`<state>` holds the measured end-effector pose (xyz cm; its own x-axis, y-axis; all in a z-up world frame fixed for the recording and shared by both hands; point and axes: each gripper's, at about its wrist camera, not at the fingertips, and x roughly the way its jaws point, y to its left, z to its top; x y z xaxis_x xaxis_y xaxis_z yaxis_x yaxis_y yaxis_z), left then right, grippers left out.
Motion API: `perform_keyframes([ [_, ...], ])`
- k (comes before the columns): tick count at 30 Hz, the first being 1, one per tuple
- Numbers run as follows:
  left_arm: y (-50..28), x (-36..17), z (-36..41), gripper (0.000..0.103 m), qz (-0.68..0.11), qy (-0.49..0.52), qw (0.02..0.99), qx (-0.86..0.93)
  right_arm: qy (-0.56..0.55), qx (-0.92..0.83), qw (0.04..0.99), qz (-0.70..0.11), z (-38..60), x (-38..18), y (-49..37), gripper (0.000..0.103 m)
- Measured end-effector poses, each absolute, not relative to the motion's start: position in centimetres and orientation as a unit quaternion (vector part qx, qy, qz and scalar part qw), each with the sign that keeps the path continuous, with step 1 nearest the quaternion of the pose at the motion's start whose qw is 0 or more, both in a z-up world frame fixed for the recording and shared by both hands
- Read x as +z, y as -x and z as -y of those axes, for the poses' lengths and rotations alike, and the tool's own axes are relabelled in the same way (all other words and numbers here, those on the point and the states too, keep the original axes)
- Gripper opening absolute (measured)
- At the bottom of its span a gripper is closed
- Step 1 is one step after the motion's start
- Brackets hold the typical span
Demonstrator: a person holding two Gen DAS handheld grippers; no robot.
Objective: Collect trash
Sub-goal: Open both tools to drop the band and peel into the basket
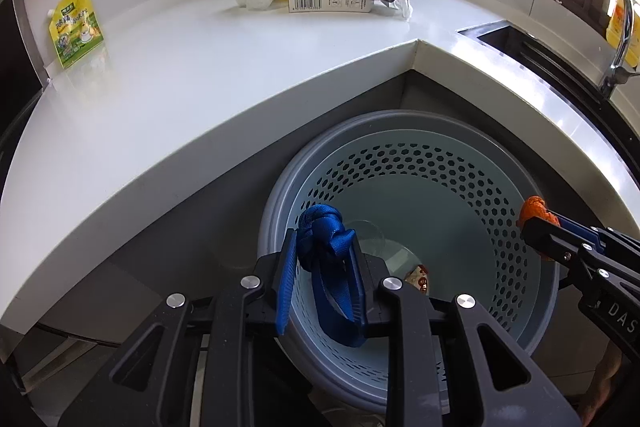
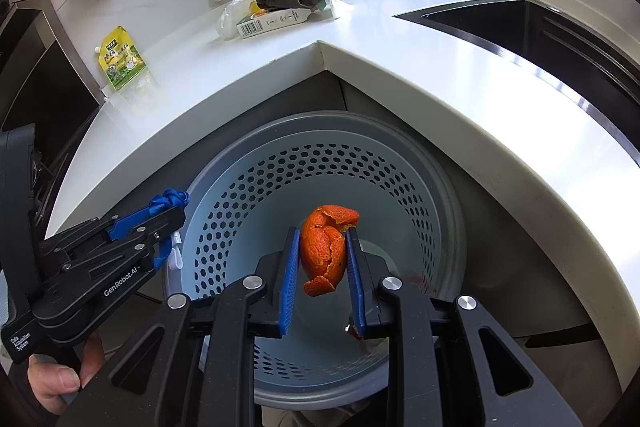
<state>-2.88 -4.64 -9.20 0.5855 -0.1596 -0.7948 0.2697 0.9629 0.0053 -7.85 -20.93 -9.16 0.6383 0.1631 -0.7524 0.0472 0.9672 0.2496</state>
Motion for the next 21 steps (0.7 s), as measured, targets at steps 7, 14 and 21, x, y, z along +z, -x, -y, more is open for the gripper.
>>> perform_keyframes([
  [7, 3.1, -8.7, 4.2, 0.063, -0.426, -0.057, 0.895, -0.119, -0.128, 0.026, 0.903, -0.41, 21.4, -8.6, 8.1, 0.054],
  [14, 3.3, -7.6, 3.6, 0.072, -0.413, -0.058, 0.902, -0.114, -0.129, 0.024, 0.907, -0.4, 21.7, -7.9, 8.2, 0.058],
  [21, 2.8, -6.5, 2.6, 0.077, -0.414, -0.052, 0.901, -0.118, -0.122, 0.0, 0.915, -0.385, 22.5, -5.9, 8.1, 0.063],
])
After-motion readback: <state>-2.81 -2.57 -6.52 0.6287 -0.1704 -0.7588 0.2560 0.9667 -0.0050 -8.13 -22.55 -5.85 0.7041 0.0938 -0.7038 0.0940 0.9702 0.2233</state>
